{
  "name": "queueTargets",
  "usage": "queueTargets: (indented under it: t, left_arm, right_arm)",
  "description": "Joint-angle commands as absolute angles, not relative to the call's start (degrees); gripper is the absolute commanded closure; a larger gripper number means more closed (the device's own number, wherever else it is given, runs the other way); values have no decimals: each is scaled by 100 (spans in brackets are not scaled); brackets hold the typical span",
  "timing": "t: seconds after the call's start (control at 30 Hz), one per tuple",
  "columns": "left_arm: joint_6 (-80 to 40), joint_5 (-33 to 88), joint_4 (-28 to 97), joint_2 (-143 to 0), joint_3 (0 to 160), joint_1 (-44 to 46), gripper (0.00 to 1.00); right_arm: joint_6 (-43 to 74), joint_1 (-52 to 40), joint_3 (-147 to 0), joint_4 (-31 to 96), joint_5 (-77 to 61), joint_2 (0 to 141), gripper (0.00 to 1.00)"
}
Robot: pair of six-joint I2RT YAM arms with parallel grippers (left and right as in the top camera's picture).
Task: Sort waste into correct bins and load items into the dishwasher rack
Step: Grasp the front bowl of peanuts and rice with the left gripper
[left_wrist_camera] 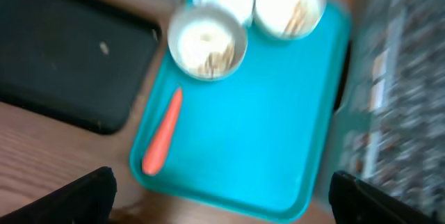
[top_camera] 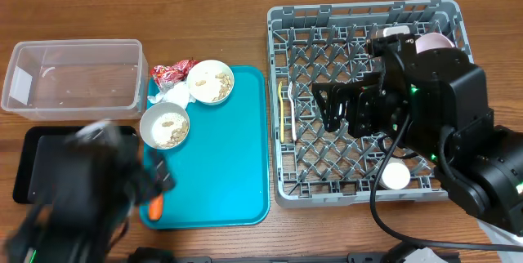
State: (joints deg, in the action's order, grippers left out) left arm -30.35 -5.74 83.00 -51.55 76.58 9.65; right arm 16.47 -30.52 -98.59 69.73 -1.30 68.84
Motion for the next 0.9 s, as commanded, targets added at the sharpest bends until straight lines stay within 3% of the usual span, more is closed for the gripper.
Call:
queueTargets:
  t: [0.0,0.1,0.13,0.37,0.5,0.67,0.87]
  left_arm:
    - [-2523,-202,8064,-6267,7352,937,2]
    - [-2307,-143,7765,-7260,7354,941,9]
    - [-2290,-180,7655,-7575,7354,941,17]
    - [-2279,-189,6733,-9345,7354,941,22]
    - [-2086,-163,6407,-9953,7354,941,30]
    - [-1909,-360,5940,-10462,7352,921,32]
    - [-1887,-309,5736,-10875,7352,913,47]
  right_arm:
    - [1656,-3072,-9939,7017,-137,6914,0]
    - [1656,-3074,-9939,7043,-139,6923,0]
    - [1656,-3074,-9939,7048,-139,6923,0]
    - [1656,-3074,-9939,7216,-137,6934,0]
    - [1656,-3072,-9939,7325,-134,6947,0]
    - [1656,-3074,-9939,7391,-134,6952,0]
    - [1656,-3074,-9939,7400,-137,6952,0]
